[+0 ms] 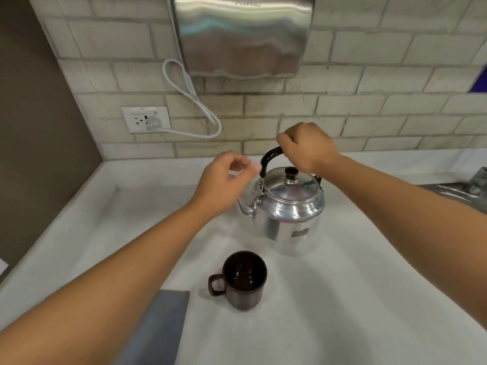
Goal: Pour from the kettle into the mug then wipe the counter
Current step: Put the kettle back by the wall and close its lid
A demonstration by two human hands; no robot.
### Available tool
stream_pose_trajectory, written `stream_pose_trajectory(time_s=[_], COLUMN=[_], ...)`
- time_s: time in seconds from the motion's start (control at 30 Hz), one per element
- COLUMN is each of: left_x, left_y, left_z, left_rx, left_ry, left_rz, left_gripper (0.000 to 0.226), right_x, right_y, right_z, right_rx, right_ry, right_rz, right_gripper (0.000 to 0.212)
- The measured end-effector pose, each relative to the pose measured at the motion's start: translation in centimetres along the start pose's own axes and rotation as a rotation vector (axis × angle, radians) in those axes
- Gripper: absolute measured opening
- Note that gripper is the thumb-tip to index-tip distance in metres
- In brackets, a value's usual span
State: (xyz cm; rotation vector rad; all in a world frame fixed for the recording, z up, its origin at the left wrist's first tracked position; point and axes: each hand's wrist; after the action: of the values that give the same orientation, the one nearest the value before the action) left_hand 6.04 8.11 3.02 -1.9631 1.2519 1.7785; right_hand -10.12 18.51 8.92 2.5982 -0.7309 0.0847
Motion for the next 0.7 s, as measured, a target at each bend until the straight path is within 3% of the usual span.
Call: stream_pose_trajectory(time_s=[0.1,0.27,0.4,0.47,0.57,0.7], left_x=[-1.2,0.1,2.5,3.9,6.2,8.6], left_y=[4.5,9.5,12.1,13.0,14.1,14.7], left_z=[1.5,1.5,1.4,1.5,1.8,2.2], left_rx=[0.199,0.239,0.21,0.185,0.181,0.185], left_ry=[0.178,0.311,0.321,0.309,0.296,0.297], left_rz=[0.035,0.033,0.078,0.073,0.043,0.008], left_gripper=[0.048,0.02,0.022,0.023,0.023,0.015], right_x=[0.1,-0.2,-0.9,-1.5,-2.0,-2.6], right_y=[2.4,5.7,7.3,7.3,6.0,3.6], right_z=[1.1,3.8,6.0,7.2,9.0,12.2], right_rx=[0.026,0.014,0.029,-0.075,-0.278,-0.071], right_ry=[0.113,0.219,0.274,0.29,0.194,0.036], right_rz=[0.004,0.003,-0.059,-0.097,-0.213,-0.392], right_gripper=[0.043,0.044,0.034,0.022,0.022,0.026])
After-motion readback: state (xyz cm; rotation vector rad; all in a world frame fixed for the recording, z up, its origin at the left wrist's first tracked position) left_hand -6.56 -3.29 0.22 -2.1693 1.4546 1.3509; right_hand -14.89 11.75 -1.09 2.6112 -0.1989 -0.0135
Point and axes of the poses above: each hand's wrist, its own y-axis towards the middle knuckle, its own z-axis out of the palm, x = y × z, and after that the axes turned 9 degrees about -y, right-handed
